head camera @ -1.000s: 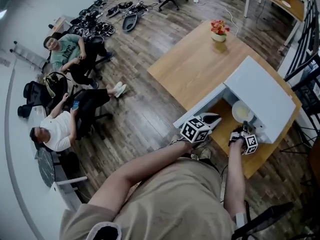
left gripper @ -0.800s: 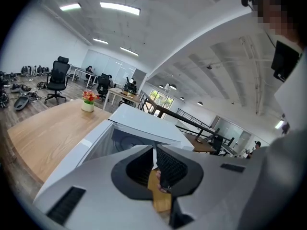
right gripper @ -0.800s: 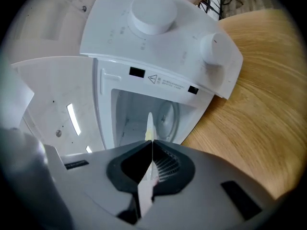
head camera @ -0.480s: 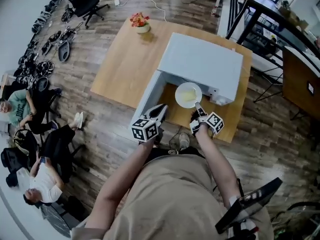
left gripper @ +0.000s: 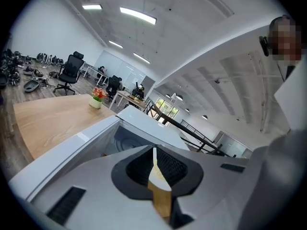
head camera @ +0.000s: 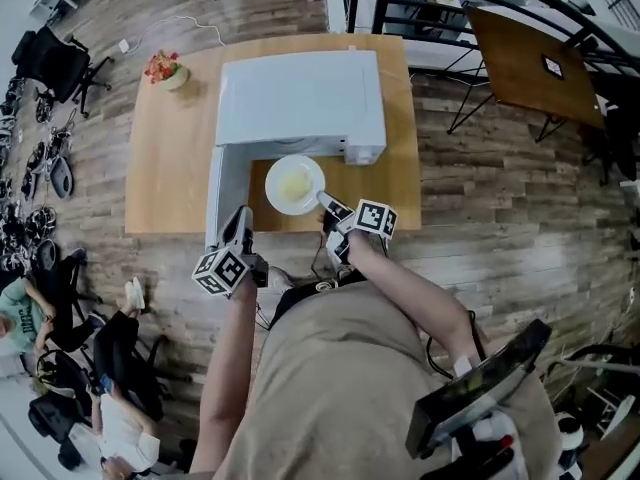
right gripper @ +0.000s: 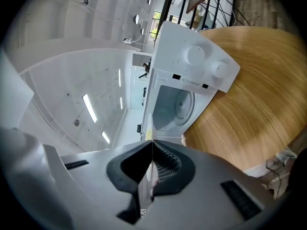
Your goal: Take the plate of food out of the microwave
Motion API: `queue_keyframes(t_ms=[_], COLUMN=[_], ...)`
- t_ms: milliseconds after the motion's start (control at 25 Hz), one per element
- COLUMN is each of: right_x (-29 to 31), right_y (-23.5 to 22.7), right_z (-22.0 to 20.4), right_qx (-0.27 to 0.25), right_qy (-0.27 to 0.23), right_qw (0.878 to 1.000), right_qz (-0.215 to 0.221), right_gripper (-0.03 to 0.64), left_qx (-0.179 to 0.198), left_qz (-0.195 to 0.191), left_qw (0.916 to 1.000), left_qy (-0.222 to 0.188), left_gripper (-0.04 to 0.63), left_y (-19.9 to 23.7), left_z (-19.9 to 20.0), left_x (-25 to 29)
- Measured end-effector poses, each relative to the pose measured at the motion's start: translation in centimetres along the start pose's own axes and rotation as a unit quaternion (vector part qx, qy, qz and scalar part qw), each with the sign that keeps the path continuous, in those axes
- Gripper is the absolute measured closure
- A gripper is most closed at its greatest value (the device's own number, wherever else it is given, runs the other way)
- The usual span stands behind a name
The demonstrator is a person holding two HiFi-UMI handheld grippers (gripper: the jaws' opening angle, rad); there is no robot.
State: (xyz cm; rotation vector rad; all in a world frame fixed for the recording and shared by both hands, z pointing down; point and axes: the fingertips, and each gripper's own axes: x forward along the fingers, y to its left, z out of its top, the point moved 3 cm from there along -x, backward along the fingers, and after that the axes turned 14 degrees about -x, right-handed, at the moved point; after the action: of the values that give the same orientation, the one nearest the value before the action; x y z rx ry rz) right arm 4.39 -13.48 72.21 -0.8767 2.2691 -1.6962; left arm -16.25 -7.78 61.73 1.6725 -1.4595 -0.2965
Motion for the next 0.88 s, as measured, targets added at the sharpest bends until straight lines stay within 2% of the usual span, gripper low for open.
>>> queue_keyframes(t_ms=[240,720,880], right_x=[-2.0,-7.1,-8.4], right_y=[3.3,6.8,7.9], right_z=[1.8,6.6,7.9], right_qx=[0.002,0.003,-0.007], right_qy=[-0.014,-0.073,-0.094], right_qw=[0.999,0.995,0.993], right_qz=[0.031,0.061,0.077], right_gripper=[0.604,0.604,0.604], left_qx=[0.005,0.009,0.011], left_qz=[-0.010,-0.038,-0.042], left_qw=[0.9998,0.9992,0.9990], left_qy=[-0.015,-0.002,-0.004], left_gripper=[0.592,0.594,0.594], left_y=[-1.2,-2.7,-2.5], left_z=[1.1,0.4,1.3], left_x=[-0.1,0.4,0.3])
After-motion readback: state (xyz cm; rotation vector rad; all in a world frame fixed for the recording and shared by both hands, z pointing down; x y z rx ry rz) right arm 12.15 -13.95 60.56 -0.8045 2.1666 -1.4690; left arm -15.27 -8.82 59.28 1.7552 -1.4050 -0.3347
